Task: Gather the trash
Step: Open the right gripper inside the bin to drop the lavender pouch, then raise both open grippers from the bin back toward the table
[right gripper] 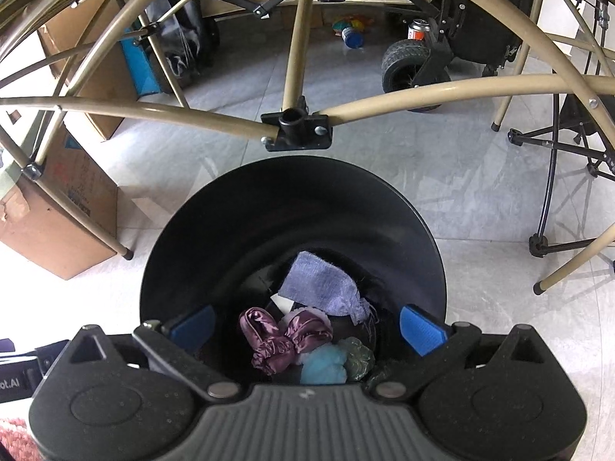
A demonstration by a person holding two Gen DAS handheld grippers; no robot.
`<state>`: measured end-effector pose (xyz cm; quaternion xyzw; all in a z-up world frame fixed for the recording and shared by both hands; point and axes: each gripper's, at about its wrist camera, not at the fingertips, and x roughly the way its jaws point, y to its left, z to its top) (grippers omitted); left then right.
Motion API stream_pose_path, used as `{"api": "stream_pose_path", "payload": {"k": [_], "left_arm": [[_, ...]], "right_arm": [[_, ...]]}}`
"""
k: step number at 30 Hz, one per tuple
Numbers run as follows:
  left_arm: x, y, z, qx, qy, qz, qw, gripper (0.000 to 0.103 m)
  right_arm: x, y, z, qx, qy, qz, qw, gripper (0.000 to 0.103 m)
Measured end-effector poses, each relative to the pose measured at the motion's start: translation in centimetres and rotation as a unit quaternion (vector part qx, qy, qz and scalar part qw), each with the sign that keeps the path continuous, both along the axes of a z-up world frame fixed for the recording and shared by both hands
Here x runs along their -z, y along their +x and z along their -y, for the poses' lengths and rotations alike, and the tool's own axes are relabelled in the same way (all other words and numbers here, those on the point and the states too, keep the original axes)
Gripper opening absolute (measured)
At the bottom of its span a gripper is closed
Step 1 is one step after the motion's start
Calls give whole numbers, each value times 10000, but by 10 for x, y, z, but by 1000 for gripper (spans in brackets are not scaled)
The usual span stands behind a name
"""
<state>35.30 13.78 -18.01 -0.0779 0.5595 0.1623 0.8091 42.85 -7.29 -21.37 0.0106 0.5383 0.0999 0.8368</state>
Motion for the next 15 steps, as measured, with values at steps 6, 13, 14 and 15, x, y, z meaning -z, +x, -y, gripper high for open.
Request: {"api": "stream_pose_path", "payload": {"k": [6, 13, 14, 15], "left_arm": [[-3, 0, 0, -1, -12, 40, 10000, 103], [-17, -3, 4, 50, -11, 289, 9996, 103], [-20, -3, 5, 59, -25, 328, 9994, 103], [-22, -4, 6, 61, -35, 372, 9993, 103]], "right_arm": [[-2, -2, 0, -58, 40, 21, 10000, 103], [-20, -10, 4, -123, 151, 273, 9994, 103], [-24, -12, 5, -144, 160, 328, 9992, 103], [-28, -14, 6, -163, 163, 387, 9990, 103]]}}
